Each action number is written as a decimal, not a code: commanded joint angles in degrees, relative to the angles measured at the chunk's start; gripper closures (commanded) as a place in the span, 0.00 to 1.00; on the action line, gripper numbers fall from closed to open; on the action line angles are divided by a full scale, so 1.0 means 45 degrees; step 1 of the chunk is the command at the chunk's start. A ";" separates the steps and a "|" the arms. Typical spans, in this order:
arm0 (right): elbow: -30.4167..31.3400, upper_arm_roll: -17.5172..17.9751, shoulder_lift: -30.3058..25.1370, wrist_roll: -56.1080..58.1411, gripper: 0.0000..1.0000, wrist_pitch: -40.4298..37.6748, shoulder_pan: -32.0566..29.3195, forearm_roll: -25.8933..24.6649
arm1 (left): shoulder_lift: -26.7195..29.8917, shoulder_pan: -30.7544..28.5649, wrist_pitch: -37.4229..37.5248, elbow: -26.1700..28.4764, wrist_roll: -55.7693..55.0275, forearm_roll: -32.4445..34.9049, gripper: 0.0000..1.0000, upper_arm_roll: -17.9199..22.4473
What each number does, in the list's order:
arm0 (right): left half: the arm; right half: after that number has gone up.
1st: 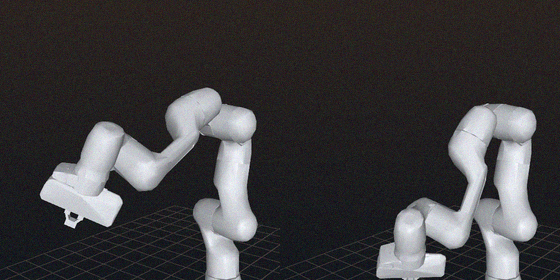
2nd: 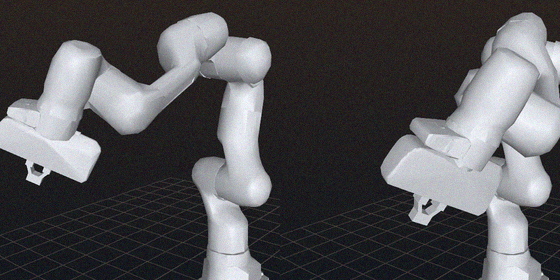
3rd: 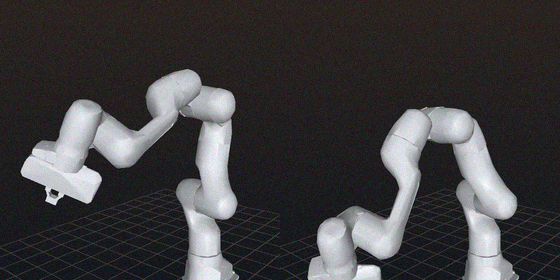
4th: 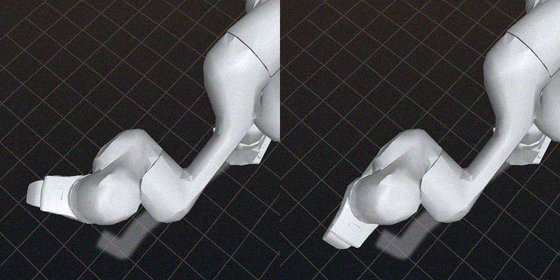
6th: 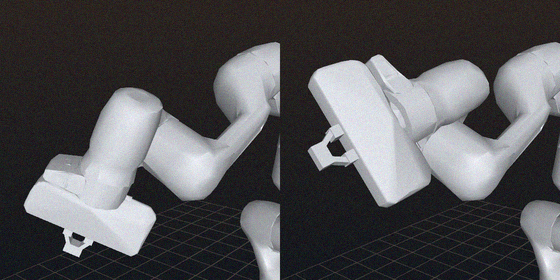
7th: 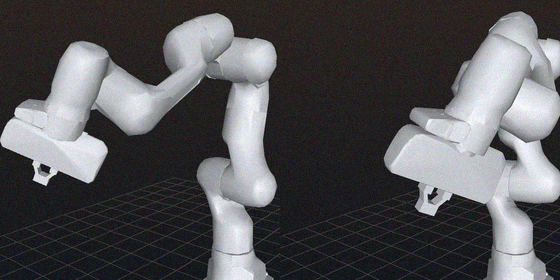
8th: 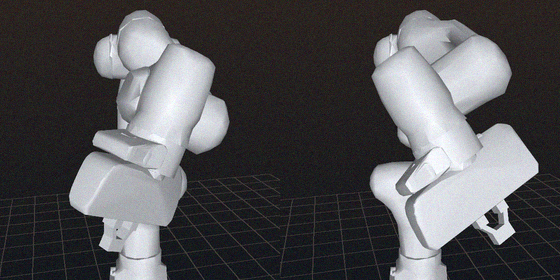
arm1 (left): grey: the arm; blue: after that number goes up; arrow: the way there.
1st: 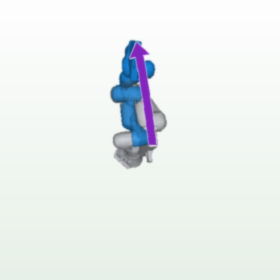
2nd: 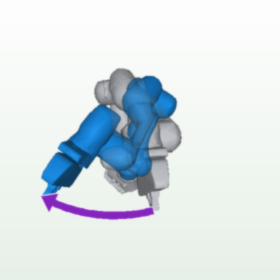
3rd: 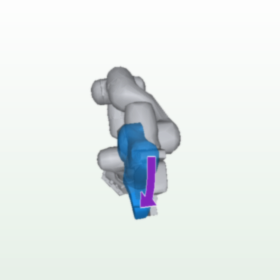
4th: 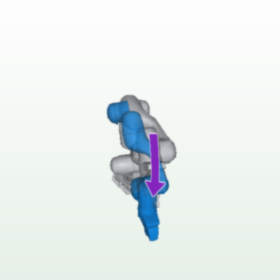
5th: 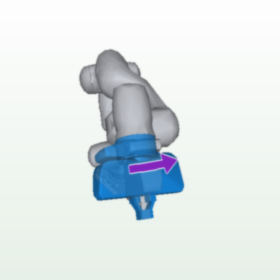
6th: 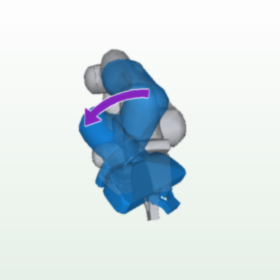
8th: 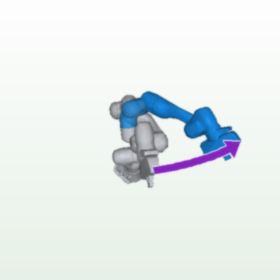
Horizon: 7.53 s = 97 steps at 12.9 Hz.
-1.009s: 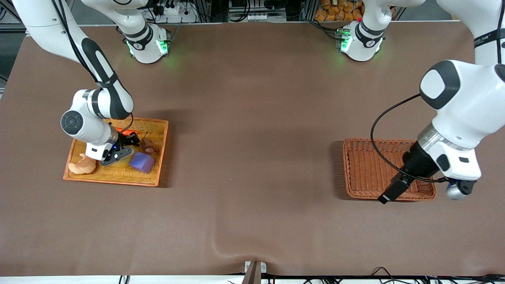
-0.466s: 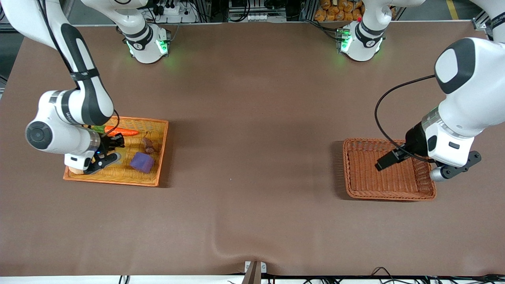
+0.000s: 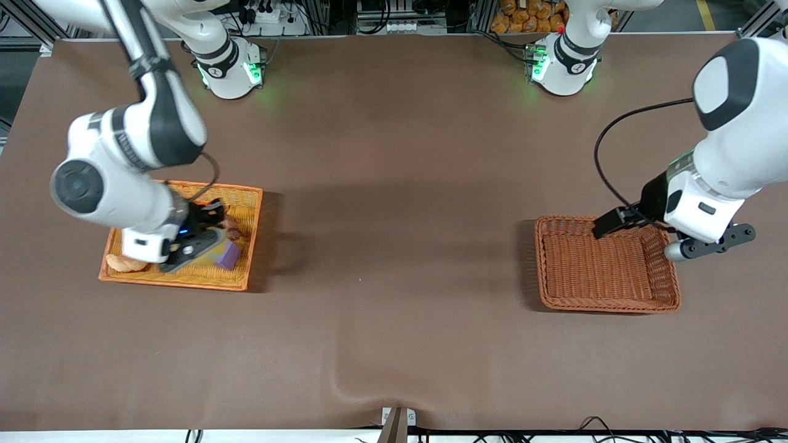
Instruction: Transfer tape with both arms
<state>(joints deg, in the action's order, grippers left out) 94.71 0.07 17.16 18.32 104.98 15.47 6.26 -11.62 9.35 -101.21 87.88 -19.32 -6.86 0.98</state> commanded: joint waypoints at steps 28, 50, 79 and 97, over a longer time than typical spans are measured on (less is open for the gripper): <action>-0.7335 -0.0445 0.5762 -1.1518 0.00 0.1405 0.5141 0.0485 | -0.3177 0.0963 -0.2545 0.0198 0.1566 -0.0077 0.00 -0.0102; -0.0673 0.0472 -0.4047 -0.4520 0.00 -0.3088 -0.4374 -0.1138 | -0.7378 0.7179 -0.3739 -0.1169 -0.5726 0.1680 0.00 -0.0101; -0.1612 0.0492 -0.3638 -0.3446 0.00 -0.4579 -0.4649 -0.1566 | -0.4822 0.3277 -0.1709 -0.0509 -0.6332 0.0665 1.00 0.0035; -0.1632 0.0511 -0.3638 -0.3620 0.00 -0.4559 -0.4610 -0.1702 | -0.2906 -0.1197 -0.2623 0.3065 -0.0610 0.2812 1.00 0.0035</action>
<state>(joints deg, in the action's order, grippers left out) 88.16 1.70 0.49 2.02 84.71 -4.87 -0.30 -26.44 5.97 -110.57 98.37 -23.76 3.82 1.64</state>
